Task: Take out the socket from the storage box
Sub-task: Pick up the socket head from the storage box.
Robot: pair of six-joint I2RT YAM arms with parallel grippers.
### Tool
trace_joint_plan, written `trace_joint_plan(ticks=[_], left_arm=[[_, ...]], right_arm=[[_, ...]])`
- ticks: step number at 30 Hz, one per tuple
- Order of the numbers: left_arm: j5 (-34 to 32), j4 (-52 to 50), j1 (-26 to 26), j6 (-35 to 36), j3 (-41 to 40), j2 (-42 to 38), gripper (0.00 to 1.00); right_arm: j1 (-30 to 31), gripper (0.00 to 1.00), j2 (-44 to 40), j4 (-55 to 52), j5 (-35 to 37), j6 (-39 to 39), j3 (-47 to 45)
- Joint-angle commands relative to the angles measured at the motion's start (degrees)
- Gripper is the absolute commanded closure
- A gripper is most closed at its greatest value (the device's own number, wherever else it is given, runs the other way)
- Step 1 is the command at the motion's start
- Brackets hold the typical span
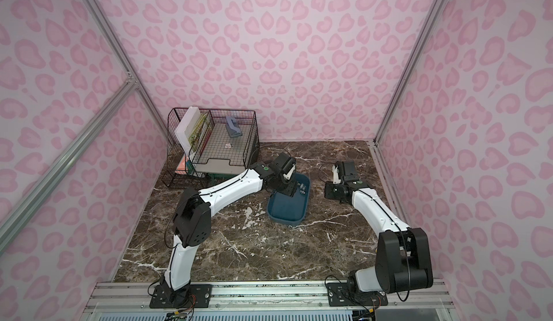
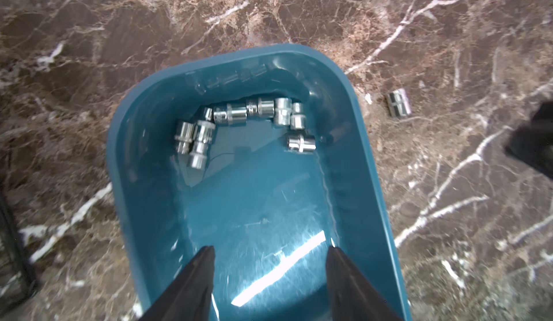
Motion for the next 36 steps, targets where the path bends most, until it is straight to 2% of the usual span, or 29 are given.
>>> trace_joint_plan(ticks=[1, 7, 14, 21, 36], left_arm=[[-0.25, -1.18, 0.64, 0.67, 2.73, 2.82, 0.40], [-6.63, -2.72, 1.60, 1.95, 7.28, 7.70, 0.41], [-8.31, -4.31, 2.74, 4.09, 11.65, 11.83, 0.53], [-7.94, -5.01, 2.71, 4.25, 13.84, 14.72, 0.59], [-6.85, -3.91, 2.29, 3.35, 13.90, 17.30, 0.60]], right_arm=[[0.04, 0.58, -1.36, 1.04, -1.34, 0.53, -1.43], [0.03, 0.59, -2.66, 2.17, -2.15, 0.44, -3.91], [0.04, 0.59, -2.47, 2.48, -2.09, 0.21, -4.69], [0.04, 0.60, -2.03, 3.13, -2.41, 0.44, -5.04], [0.03, 0.60, -1.86, 3.41, -2.42, 0.57, -5.12]])
